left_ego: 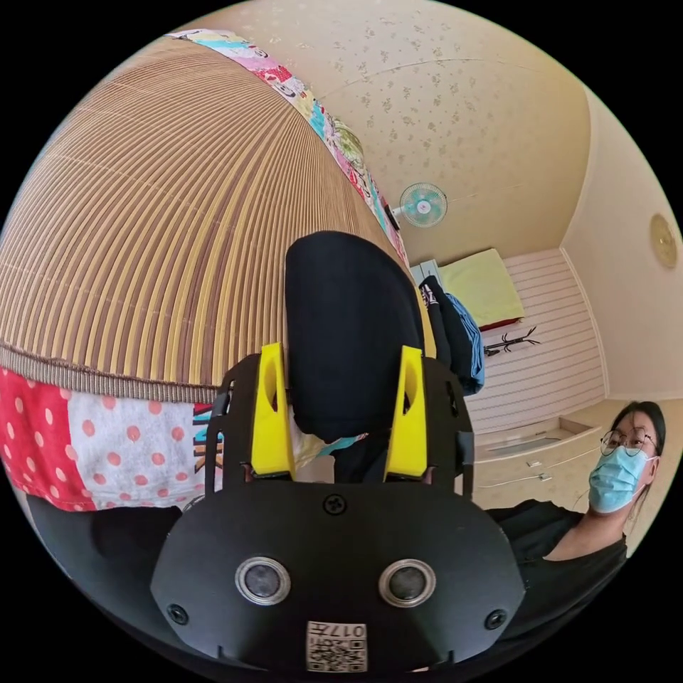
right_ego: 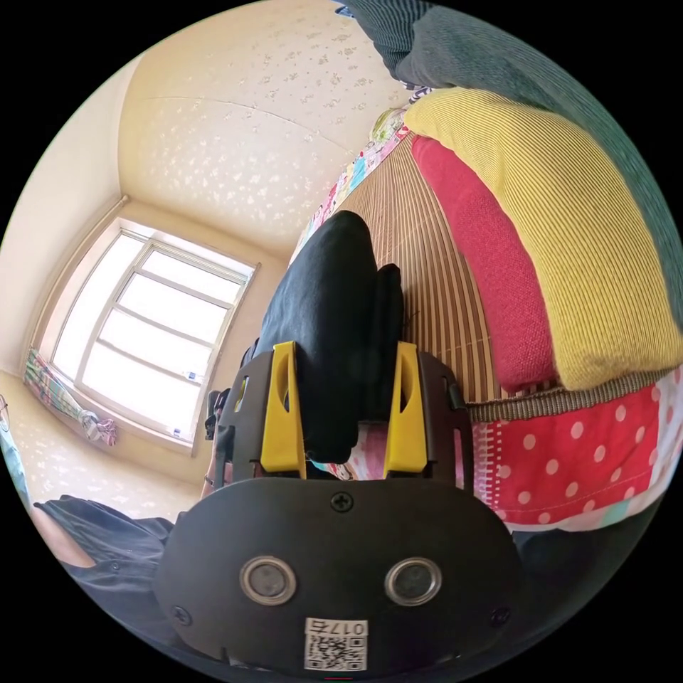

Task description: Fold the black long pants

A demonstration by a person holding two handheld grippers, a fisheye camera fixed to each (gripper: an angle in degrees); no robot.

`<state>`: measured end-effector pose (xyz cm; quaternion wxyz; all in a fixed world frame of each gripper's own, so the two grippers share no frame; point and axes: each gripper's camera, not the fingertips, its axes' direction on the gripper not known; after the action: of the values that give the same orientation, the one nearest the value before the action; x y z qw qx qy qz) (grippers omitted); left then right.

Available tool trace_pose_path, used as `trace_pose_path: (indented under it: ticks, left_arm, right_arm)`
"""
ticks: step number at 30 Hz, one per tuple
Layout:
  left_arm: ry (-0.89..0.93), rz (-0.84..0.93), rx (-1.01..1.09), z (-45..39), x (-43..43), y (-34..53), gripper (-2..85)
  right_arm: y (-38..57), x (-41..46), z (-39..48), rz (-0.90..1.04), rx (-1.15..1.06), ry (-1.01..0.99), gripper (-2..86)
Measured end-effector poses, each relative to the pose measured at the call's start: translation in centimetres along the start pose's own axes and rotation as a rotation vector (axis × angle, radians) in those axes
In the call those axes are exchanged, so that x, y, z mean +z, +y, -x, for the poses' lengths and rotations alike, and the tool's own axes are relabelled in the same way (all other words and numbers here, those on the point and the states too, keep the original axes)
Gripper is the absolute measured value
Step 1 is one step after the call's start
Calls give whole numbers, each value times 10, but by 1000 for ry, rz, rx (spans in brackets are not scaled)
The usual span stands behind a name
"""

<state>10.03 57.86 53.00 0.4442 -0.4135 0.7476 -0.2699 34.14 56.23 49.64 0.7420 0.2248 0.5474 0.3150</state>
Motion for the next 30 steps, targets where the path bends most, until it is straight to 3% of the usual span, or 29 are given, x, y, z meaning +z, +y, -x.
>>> trace_pose_path:
  ticks: [8, 21, 30]
  left_arm:
    - [31, 21, -17, -15, -11, 3, 205]
    - [71, -11, 49, -58, -48, 22, 139]
    - [76, -118, 39, -74, -117, 44, 134]
  right_arm:
    - [-4, 13, -22, 12, -11, -18, 179]
    - [-4, 37, -67, 20, 23, -259, 125]
    - [-9, 89, -35, 99, -59, -275, 113]
